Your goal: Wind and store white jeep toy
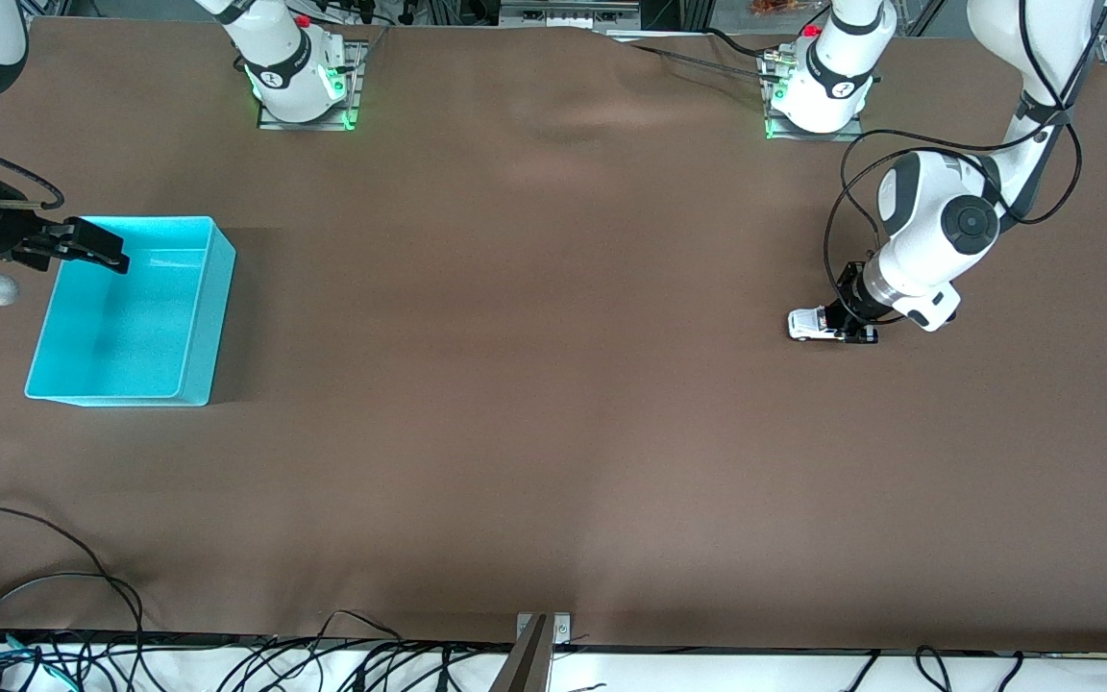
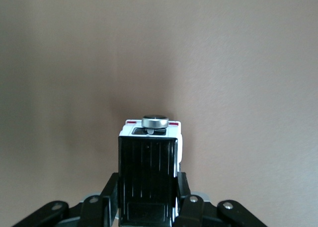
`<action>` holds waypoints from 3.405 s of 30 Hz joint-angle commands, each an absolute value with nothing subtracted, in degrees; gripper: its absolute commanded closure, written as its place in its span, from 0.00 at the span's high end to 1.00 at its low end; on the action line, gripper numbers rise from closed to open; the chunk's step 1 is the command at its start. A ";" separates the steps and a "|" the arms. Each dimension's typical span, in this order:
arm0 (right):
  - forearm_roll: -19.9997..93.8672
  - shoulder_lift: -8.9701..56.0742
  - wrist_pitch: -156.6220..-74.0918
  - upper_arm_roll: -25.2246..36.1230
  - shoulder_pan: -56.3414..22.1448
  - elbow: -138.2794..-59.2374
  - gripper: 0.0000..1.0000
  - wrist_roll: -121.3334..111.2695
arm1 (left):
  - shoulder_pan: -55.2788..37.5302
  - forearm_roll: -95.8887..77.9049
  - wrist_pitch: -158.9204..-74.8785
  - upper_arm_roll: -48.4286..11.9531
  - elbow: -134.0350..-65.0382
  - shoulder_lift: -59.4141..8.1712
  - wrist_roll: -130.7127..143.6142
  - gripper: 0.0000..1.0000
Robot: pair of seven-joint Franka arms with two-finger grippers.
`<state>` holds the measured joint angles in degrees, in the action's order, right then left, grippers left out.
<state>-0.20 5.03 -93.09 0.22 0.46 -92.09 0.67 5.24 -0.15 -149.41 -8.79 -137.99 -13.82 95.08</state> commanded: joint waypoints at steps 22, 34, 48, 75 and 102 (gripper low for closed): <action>1.40 5.54 -92.90 0.26 0.44 -90.70 1.00 0.79 | 11.33 5.88 -151.00 -9.32 -137.64 -17.58 94.22 0.03; 1.67 5.63 -92.90 0.35 0.53 -90.70 1.00 0.79 | 18.54 14.67 -152.75 -9.32 -137.20 -19.86 92.55 0.03; 1.67 5.62 -92.90 0.35 0.53 -90.70 1.00 0.79 | 26.45 15.47 -153.72 -9.32 -135.44 -22.06 82.01 0.10; 1.67 5.63 -92.90 0.35 0.53 -90.70 1.00 0.79 | 31.20 14.77 -131.59 -9.75 -116.03 -18.99 78.49 1.00; 1.67 5.63 -92.90 0.35 0.53 -90.70 1.00 0.70 | 30.67 7.12 -110.05 -14.15 -97.39 -11.43 41.07 1.00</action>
<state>0.48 5.03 -93.17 0.22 0.47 -92.08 0.67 30.72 10.17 -114.15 -14.15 -101.77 -12.16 51.63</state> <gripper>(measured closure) 0.000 0.000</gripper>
